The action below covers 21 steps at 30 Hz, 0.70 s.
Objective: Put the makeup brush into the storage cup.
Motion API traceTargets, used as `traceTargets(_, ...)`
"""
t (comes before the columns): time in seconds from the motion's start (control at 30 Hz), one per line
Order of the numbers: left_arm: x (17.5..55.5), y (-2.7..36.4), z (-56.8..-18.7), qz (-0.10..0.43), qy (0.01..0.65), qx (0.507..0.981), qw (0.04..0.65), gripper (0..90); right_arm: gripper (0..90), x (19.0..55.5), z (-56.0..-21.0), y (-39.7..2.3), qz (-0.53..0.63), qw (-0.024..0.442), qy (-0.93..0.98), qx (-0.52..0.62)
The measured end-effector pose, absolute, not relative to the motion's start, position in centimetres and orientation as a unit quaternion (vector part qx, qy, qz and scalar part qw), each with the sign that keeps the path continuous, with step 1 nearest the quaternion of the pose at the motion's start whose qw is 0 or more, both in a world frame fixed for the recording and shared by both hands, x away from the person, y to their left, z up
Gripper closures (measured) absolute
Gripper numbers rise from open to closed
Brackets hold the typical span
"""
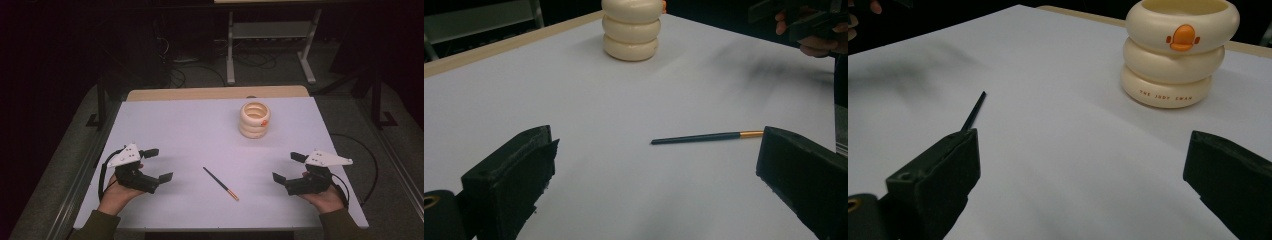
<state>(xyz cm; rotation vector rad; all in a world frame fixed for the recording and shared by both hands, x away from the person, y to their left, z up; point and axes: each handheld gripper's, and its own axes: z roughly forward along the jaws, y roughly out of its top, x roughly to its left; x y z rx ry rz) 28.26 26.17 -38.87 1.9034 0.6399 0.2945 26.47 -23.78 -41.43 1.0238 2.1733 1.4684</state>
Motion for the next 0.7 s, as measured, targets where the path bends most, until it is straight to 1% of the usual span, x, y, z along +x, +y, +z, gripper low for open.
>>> traceTargets(0.7, 29.0, 25.0, -38.7, 0.118, 0.255, 0.804, 0.524, 1.8, 1.1, 26.5, -41.5, -23.6, 0.510, 0.163, 0.765, 0.358)
